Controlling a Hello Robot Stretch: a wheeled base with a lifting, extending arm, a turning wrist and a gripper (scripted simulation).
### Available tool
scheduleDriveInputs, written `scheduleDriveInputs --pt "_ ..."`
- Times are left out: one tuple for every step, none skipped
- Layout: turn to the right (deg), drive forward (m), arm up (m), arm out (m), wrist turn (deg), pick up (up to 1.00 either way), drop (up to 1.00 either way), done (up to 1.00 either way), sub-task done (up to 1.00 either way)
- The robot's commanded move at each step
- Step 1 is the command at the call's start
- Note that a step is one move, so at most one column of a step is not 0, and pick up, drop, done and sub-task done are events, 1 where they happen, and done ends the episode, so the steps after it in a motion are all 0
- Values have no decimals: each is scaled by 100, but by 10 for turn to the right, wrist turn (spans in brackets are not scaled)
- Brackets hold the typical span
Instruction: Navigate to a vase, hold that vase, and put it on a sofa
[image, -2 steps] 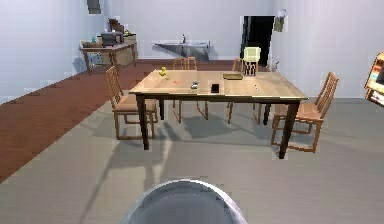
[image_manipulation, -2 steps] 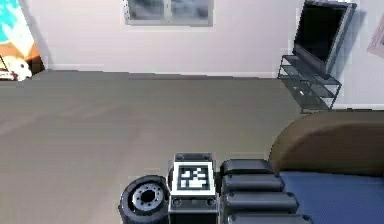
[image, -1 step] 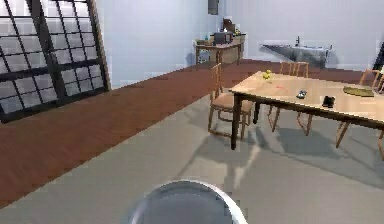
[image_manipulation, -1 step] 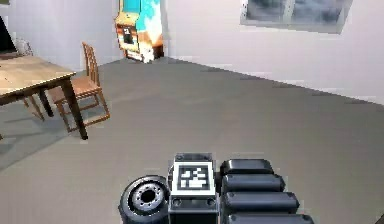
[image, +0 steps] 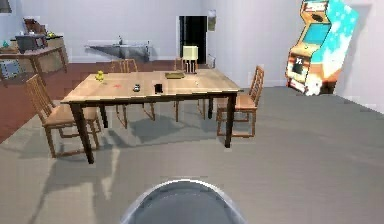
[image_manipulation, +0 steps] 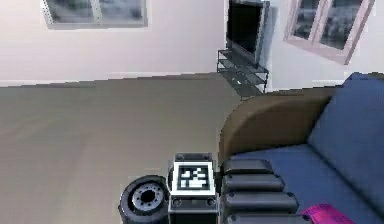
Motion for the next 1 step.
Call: scheduleDriveInputs --pt "450 0 0 0 0 0 0 0 0"
